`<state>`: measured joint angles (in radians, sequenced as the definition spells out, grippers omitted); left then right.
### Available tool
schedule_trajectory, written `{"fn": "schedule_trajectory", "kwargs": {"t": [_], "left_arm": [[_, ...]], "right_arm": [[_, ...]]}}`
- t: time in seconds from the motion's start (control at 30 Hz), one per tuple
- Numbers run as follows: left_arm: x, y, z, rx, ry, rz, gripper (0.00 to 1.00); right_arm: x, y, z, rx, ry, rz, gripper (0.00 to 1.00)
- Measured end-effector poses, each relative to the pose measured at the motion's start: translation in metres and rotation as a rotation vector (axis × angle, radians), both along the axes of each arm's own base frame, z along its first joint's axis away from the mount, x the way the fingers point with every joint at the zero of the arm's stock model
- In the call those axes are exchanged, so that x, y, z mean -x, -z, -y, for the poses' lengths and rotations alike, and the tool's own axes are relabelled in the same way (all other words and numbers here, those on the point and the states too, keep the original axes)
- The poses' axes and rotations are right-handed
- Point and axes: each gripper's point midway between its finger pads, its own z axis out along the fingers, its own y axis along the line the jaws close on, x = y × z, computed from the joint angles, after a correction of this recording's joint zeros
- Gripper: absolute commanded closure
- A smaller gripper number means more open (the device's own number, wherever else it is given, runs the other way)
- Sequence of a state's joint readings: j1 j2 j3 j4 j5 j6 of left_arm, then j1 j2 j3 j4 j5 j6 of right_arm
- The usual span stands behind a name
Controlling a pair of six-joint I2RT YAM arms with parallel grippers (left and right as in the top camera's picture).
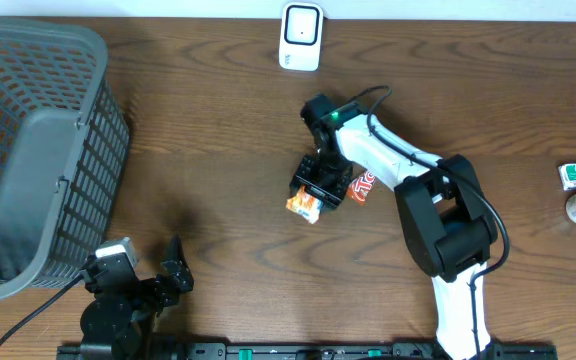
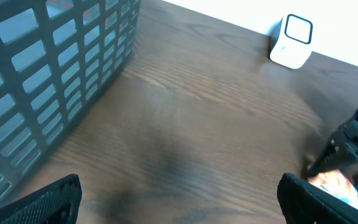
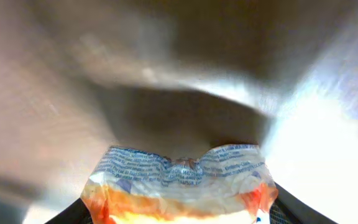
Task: Scan the item barcode
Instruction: 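Lift the orange packet with the right gripper, turning it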
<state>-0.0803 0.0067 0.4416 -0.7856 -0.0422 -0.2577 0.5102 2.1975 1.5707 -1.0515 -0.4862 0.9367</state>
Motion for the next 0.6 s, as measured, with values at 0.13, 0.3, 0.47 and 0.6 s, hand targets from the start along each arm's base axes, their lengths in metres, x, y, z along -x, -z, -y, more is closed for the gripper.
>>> {"fn": "schedule_trajectory", "kwargs": {"t": [0.13,0.3,0.47,0.6], "left_arm": [[0.0,0.0,0.0,0.0,0.0,0.0,0.02],[0.0,0.0,0.0,0.0,0.0,0.0,0.02],[0.0,0.0,0.0,0.0,0.0,0.0,0.02],[0.0,0.0,0.0,0.0,0.0,0.0,0.02]], "right_arm": [[0.021,-0.009,0.006,-0.077,-0.001,-0.142,0.44],[0.027,-0.024,0.012,-0.17,0.007,-0.217,0.44],[0.026,-0.029,0.013,-0.219,0.006,-0.228,0.44],[0.025,-0.03,0.011,-0.244,-0.008,-0.215,0.44]]}}
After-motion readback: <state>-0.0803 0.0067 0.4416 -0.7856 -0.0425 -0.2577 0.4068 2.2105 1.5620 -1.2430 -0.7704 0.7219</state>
